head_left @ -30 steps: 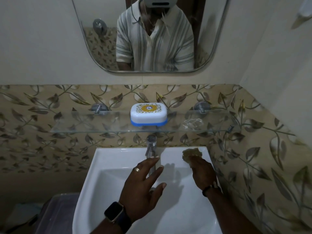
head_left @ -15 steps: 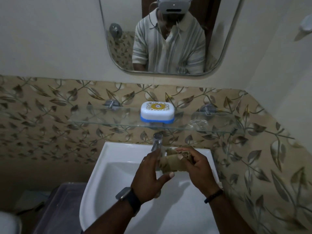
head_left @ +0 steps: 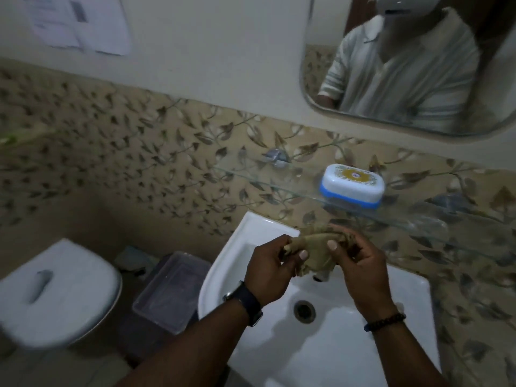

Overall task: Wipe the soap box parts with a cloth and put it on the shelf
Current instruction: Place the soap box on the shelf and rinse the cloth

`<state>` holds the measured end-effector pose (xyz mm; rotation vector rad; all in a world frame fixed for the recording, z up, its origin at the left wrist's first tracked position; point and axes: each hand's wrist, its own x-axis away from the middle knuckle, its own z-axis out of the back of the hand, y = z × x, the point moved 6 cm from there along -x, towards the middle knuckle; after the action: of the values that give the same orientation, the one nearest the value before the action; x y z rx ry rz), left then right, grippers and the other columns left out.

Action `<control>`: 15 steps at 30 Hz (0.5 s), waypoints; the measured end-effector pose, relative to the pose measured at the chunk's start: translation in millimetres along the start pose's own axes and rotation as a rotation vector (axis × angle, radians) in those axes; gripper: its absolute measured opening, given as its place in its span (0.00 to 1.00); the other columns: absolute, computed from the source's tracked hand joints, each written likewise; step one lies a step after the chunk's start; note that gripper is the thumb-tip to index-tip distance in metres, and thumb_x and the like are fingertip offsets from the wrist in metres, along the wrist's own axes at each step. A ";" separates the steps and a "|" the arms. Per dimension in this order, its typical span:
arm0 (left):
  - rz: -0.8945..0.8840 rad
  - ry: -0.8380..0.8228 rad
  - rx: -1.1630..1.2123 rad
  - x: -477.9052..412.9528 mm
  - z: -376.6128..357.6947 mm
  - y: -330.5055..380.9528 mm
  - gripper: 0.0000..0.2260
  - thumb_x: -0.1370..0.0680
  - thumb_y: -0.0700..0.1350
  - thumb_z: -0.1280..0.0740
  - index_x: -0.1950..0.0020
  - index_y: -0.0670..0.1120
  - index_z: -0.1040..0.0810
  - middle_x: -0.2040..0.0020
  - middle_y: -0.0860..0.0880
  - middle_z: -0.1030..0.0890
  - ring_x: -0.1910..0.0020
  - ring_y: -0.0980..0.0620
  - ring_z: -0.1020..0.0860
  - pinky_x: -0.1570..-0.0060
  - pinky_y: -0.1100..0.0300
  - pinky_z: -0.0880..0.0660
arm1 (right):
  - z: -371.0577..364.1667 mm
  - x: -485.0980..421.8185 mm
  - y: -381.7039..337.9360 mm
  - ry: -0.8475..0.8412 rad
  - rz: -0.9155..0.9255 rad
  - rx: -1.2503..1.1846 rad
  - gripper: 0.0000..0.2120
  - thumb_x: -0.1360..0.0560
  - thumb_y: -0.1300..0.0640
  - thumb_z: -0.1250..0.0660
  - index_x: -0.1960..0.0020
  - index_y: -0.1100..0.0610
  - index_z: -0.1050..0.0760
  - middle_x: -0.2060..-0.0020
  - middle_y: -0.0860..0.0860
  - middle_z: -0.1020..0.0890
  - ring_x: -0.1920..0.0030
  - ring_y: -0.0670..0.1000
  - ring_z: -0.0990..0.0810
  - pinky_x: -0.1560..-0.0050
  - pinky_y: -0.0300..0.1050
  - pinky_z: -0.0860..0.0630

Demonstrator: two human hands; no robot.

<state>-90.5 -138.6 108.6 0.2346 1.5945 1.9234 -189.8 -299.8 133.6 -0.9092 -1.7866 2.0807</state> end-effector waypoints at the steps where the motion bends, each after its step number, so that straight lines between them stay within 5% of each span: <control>1: 0.014 0.049 0.012 1.1 13.2 -2.3 0.07 0.23 0.48 0.29 0.59 0.48 0.21 0.67 0.51 0.18 0.68 0.54 0.19 0.65 0.57 0.22 | -13.1 -5.0 -0.7 -0.025 0.003 -0.023 0.15 0.28 0.54 0.28 0.41 0.49 0.19 0.46 0.47 0.14 0.44 0.49 0.16 0.47 0.42 0.18; 5: 0.065 0.204 0.050 2.2 66.1 -8.9 0.07 0.22 0.46 0.28 0.59 0.53 0.21 0.67 0.52 0.19 0.69 0.57 0.21 0.65 0.60 0.23 | -65.0 -29.0 -1.6 -0.158 0.037 0.043 0.16 0.26 0.59 0.26 0.41 0.47 0.20 0.47 0.47 0.14 0.45 0.49 0.16 0.47 0.42 0.18; 8: 0.123 0.315 0.089 4.1 109.4 -20.7 0.09 0.22 0.44 0.28 0.57 0.39 0.21 0.64 0.37 0.18 0.66 0.50 0.21 0.63 0.51 0.22 | -113.5 -44.4 -10.9 -0.235 0.121 0.096 0.20 0.25 0.61 0.27 0.41 0.40 0.22 0.46 0.41 0.16 0.44 0.45 0.17 0.47 0.36 0.20; 11: 0.164 0.456 0.155 11.6 152.3 -34.1 0.06 0.24 0.44 0.27 0.58 0.42 0.20 0.64 0.43 0.16 0.65 0.51 0.19 0.63 0.55 0.20 | -167.0 -58.3 -18.0 -0.280 0.169 0.151 0.18 0.26 0.55 0.27 0.41 0.35 0.23 0.46 0.38 0.17 0.45 0.44 0.18 0.47 0.41 0.19; 15: 0.228 0.574 0.186 21.2 208.5 -62.6 0.14 0.25 0.49 0.27 0.47 0.39 0.16 0.52 0.36 0.13 0.54 0.36 0.15 0.54 0.39 0.18 | -250.0 -75.5 -10.1 -0.417 0.204 0.174 0.15 0.25 0.53 0.29 0.40 0.40 0.23 0.47 0.39 0.17 0.45 0.42 0.18 0.47 0.41 0.20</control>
<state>19.7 50.1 97.9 -0.0768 2.2043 2.1382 16.7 -140.6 152.2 -0.6694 -1.7120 2.6693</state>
